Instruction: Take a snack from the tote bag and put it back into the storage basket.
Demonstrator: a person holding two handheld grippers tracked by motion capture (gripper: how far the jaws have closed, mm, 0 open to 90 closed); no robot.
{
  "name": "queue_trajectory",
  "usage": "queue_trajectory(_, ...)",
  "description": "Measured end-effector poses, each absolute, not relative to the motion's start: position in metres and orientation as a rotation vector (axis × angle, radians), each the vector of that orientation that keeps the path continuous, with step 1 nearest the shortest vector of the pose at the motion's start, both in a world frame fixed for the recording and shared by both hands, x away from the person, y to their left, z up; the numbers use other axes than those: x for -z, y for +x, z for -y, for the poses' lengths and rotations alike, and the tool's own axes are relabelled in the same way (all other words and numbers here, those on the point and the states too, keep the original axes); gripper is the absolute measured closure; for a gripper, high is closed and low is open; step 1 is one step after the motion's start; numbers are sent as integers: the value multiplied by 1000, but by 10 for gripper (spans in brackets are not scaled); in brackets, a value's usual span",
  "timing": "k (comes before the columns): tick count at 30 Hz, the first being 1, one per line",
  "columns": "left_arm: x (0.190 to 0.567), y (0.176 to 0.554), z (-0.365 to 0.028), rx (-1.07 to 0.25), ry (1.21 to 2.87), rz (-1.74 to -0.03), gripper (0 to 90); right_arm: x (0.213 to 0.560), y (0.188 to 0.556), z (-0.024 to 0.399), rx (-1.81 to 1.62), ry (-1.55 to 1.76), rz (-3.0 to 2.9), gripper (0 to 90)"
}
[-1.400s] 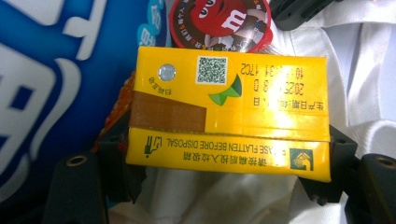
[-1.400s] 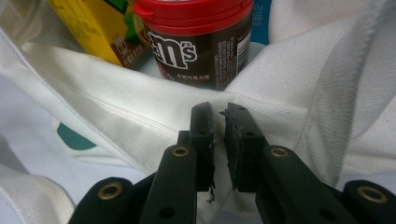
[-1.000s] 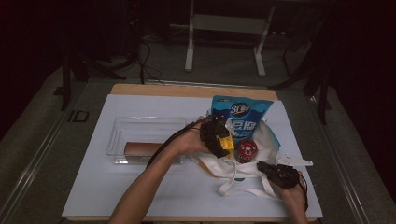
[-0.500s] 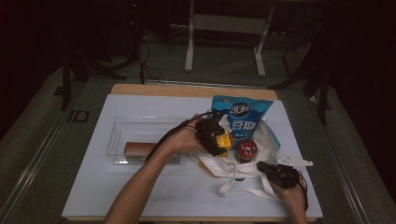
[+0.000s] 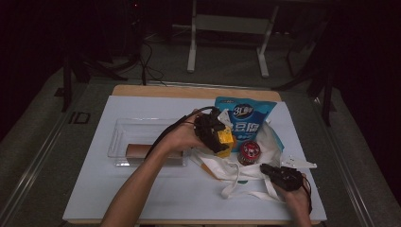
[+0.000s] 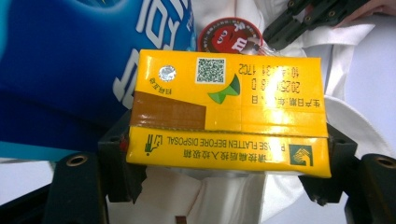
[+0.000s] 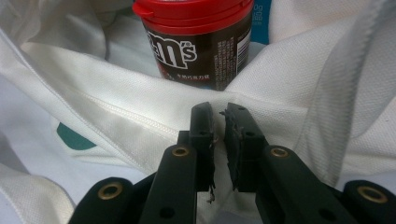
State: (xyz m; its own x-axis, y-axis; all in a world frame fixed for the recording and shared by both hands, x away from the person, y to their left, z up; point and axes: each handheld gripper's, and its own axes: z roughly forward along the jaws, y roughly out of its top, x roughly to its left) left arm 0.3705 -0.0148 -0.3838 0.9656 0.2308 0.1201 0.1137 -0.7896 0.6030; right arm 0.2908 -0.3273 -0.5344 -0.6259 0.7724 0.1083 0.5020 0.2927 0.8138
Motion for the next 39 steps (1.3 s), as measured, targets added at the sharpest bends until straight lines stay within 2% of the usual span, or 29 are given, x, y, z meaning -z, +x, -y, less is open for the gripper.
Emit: queue_trajectory(39,351,355,-32,-245,2411,-206,283,535,291,328,-1255,1162,-2260,815)
